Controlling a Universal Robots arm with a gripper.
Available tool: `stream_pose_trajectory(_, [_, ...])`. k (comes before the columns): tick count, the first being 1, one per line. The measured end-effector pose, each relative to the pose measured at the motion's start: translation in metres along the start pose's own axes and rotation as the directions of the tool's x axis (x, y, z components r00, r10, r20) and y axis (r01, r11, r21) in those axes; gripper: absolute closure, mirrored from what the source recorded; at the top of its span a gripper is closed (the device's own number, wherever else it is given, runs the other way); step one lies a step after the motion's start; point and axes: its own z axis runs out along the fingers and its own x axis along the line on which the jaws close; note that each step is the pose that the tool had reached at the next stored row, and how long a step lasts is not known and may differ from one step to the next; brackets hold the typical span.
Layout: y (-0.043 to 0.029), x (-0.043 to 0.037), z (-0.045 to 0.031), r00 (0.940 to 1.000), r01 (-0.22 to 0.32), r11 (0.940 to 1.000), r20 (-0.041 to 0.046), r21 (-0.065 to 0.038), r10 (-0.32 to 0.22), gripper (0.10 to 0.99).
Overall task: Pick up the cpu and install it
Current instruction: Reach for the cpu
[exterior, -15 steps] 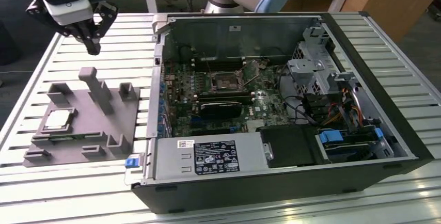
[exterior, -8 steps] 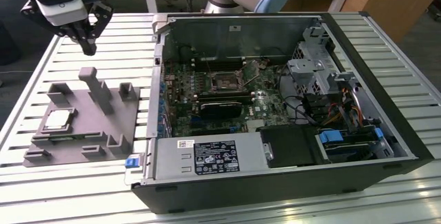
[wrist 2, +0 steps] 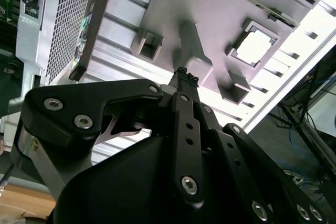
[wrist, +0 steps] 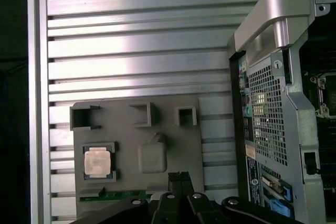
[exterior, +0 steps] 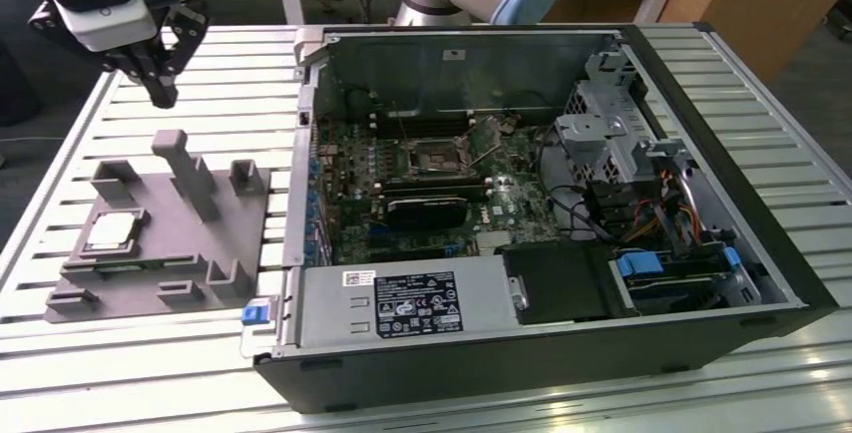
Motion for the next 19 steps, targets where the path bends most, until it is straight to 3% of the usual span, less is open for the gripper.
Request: stream_pose_trajectory(19, [-0.0015, 0.0174, 0.0019, 1.0, -0.001, 1.0, -0.0061, 0.0, 0.001, 0.98])
